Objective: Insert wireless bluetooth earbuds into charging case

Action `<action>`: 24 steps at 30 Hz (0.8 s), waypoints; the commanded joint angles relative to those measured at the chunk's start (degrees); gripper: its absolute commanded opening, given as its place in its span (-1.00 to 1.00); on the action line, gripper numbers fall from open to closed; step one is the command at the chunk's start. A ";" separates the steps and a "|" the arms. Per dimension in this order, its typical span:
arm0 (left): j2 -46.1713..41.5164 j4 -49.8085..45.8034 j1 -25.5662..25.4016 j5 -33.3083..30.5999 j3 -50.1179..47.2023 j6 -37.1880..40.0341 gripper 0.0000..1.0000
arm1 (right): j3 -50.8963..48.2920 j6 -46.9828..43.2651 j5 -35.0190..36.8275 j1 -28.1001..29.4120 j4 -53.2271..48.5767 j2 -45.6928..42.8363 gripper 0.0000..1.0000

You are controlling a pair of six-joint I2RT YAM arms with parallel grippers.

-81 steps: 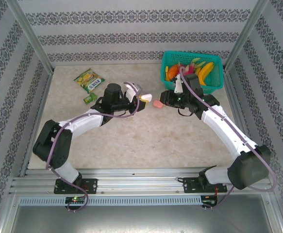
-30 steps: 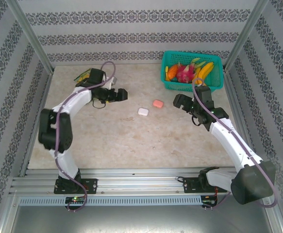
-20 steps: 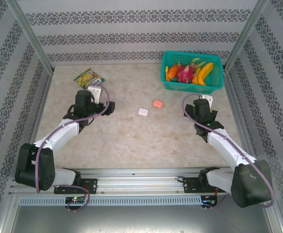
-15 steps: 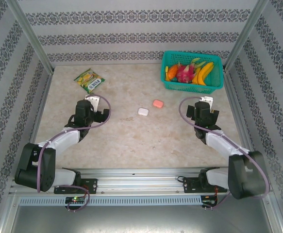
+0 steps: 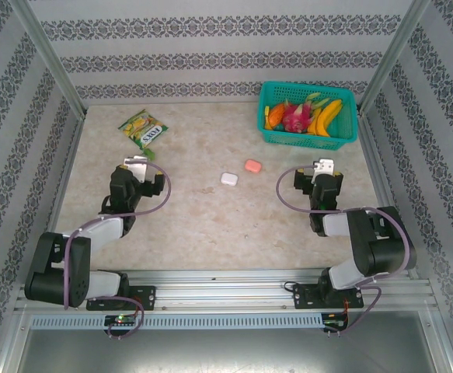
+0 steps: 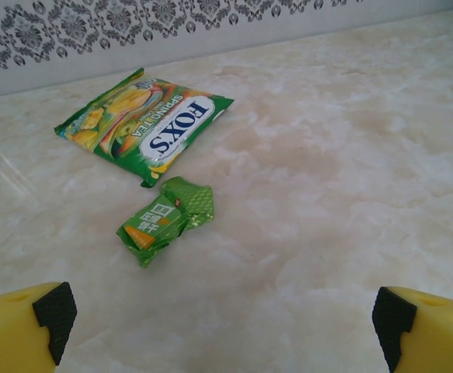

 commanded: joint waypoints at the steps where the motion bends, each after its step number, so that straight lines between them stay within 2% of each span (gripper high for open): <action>1: 1.97 4.20 1.75 2.61 -0.91 -1.57 0.99 | -0.37 -0.81 -2.79 -0.42 3.90 -0.04 0.95; 3: 5.14 6.64 1.82 2.88 -1.11 -1.49 1.00 | -0.37 0.18 -2.69 -1.12 5.07 0.61 0.95; 5: 9.48 13.85 2.29 2.94 -2.84 -1.93 1.00 | 1.47 1.67 -3.84 -2.55 1.98 -0.26 0.95; 9: 15.48 17.71 5.30 5.62 -1.71 -4.56 0.99 | 1.14 1.49 -3.80 -2.51 2.56 -0.31 0.95; 10: 14.37 12.15 7.00 7.04 0.09 -6.14 1.00 | 1.13 1.35 -3.58 -2.39 2.45 -0.46 0.95; 12: 15.18 15.00 6.95 6.83 -0.65 -6.35 1.00 | 1.19 1.26 -3.37 -2.21 2.60 -0.30 0.95; 13: 14.47 12.06 7.00 6.71 0.06 -6.17 1.00 | 1.21 1.22 -3.38 -2.20 2.48 -0.32 0.95; 14: 15.04 14.17 6.95 6.54 -0.41 -6.24 1.00 | 1.21 0.99 -3.19 -2.02 2.52 -0.33 0.95; 24: 14.88 12.40 6.53 4.86 0.21 -6.46 1.00 | 2.01 1.47 -5.34 -2.86 1.42 0.02 0.95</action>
